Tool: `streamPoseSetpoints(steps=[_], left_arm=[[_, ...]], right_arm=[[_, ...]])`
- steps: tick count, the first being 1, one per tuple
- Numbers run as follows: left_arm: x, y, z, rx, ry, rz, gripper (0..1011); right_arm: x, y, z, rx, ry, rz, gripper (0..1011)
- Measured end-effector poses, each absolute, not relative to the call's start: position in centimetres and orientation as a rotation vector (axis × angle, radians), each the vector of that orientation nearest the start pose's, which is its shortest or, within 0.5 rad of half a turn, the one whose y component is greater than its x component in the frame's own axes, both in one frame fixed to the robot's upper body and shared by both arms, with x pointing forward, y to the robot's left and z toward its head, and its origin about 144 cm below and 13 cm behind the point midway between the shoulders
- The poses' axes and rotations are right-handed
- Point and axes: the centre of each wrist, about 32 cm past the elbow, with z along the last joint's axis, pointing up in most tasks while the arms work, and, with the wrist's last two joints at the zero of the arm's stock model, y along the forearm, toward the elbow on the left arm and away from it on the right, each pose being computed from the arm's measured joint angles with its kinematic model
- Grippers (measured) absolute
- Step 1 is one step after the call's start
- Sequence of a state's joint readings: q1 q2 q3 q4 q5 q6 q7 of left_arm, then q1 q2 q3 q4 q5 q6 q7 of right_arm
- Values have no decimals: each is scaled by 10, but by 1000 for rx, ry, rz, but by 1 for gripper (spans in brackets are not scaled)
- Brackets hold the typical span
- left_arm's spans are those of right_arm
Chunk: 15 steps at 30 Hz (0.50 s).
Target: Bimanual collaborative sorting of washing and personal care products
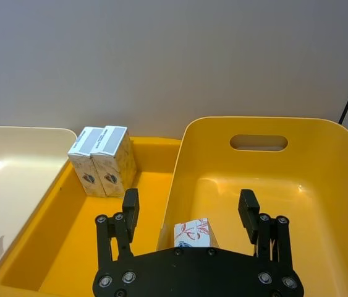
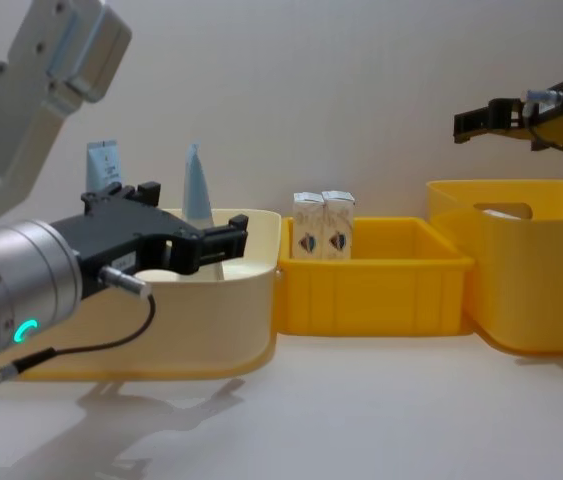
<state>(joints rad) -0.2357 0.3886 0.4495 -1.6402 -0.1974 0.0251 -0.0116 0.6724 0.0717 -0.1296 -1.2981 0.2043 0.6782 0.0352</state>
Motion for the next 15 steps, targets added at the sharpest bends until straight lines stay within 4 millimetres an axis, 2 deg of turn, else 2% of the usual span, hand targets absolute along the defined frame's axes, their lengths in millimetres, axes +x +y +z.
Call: streamPoseSetpoints(steps=[15], left_arm=[[481,208,1246,132,-340,1174,1003]], right_arm=[[618,-213,1327,-197,267,-1373,1001]])
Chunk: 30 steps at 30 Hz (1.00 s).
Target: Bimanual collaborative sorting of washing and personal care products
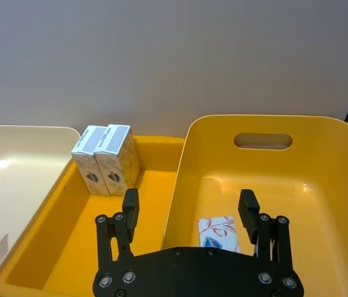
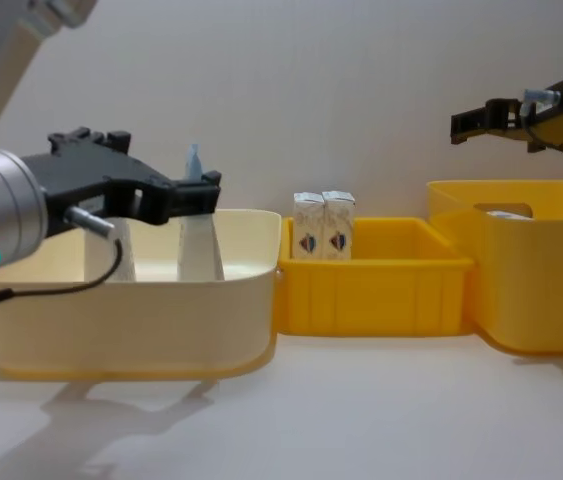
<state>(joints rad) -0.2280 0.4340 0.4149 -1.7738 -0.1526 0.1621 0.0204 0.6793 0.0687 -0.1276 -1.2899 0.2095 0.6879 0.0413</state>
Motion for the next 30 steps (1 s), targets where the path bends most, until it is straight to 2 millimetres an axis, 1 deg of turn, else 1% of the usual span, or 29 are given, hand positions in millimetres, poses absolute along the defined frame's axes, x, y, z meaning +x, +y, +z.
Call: streamPoseSetpoints(steps=[8,19,22,30], left_arm=[[482,218,1250,126,-315,1200,1003],[495,243,1236,78,-222,1224,1003],[501,253,1231,62,-192,1229,1003],[515,269,1225,47,-152,1222,1003]], right_arm=[[618,-213,1328,-198,270,-1371,1001],[618,-213,1328,-198,272,-1369,1001],[618,-213,1328,-198,273,-1369,1001],[618,-213,1328,-198,273,-1369,1001]])
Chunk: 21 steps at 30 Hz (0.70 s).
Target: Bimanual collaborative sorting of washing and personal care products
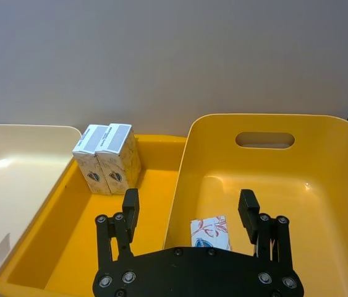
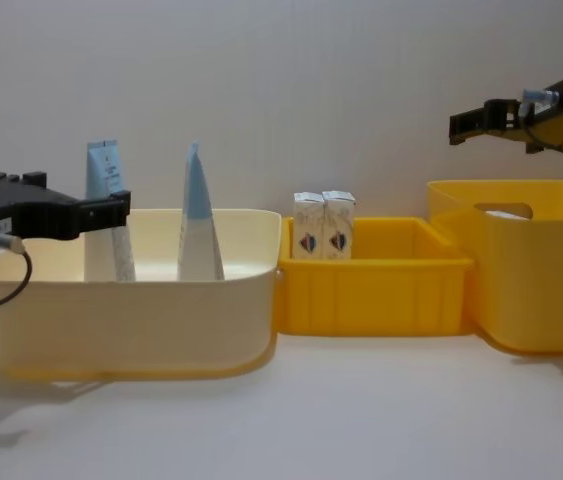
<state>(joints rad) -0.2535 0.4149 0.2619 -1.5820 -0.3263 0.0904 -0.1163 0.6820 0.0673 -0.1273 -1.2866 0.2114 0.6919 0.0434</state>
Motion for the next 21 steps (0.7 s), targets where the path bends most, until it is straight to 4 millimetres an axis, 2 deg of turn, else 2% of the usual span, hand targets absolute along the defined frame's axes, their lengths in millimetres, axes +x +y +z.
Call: streamPoseSetpoints(steps=[11,21], left_arm=[[534,282,1228,55,-141,1182,1003],[546,282,1238,94,-157,1145,1003]], right_arm=[[618,-213,1328,-198,273,-1369,1001],[618,-213,1328,-198,273,-1369,1001]])
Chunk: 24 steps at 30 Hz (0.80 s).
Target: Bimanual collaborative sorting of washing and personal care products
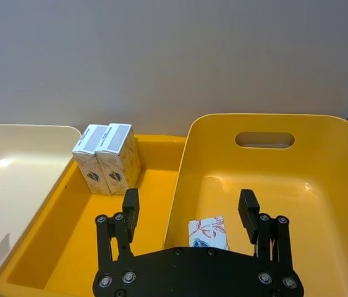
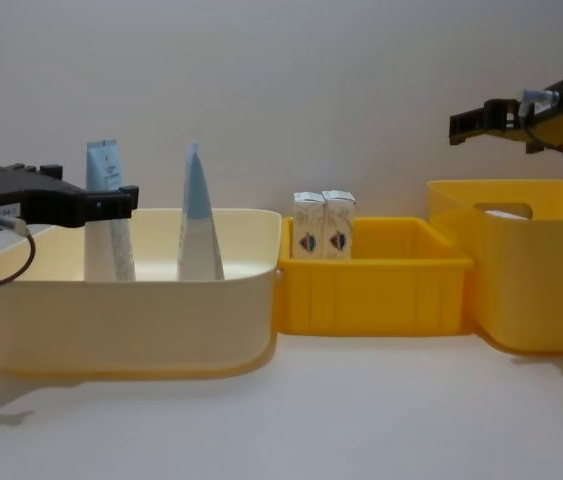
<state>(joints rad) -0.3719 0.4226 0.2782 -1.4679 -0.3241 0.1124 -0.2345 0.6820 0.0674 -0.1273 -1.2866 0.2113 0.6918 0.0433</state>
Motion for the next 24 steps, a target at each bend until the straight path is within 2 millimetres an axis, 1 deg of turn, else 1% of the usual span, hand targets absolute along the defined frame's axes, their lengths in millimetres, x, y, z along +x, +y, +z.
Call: streamPoseSetpoints(steps=[11,24], left_arm=[[562,281,1244,142,-157,1128,1003],[582,283,1246,185,-146,1124,1003]], right_arm=[[618,-213,1328,-198,273,-1369,1001],[618,-213,1328,-198,273,-1369,1001]])
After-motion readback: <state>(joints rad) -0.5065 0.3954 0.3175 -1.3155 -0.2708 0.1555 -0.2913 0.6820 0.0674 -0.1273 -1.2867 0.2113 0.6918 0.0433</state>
